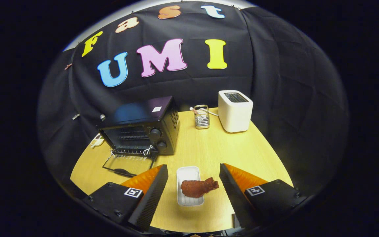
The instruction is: Open the toaster oven, put the food inside, and close the toaster oven door.
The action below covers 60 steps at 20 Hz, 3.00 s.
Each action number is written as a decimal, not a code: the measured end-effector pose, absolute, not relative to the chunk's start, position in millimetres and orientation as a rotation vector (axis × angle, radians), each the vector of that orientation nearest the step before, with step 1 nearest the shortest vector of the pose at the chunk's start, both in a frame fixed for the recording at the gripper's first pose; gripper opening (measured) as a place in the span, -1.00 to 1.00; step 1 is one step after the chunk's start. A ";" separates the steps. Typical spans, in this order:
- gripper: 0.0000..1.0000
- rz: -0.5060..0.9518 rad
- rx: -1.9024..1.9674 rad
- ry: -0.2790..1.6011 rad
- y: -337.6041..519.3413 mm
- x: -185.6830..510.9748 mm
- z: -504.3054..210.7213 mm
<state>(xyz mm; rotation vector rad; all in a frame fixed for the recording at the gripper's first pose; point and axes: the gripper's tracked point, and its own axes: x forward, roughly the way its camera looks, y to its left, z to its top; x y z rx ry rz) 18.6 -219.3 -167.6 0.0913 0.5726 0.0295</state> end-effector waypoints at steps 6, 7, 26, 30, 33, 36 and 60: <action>0.98 0.158 0.178 0.684 -244.7 35.1 -200.3; 0.98 0.172 0.191 0.699 -248.1 36.5 -205.3; 0.20 0.248 0.506 0.999 -236.9 28.6 -303.2; -0.29 0.239 0.539 1.035 -232.6 28.7 -306.2; -0.59 0.238 0.604 1.060 -226.5 29.9 -304.4; -0.67 0.251 0.591 1.060 -226.6 27.4 -301.5; -0.67 0.199 0.699 0.810 -119.8 -6.1 -165.7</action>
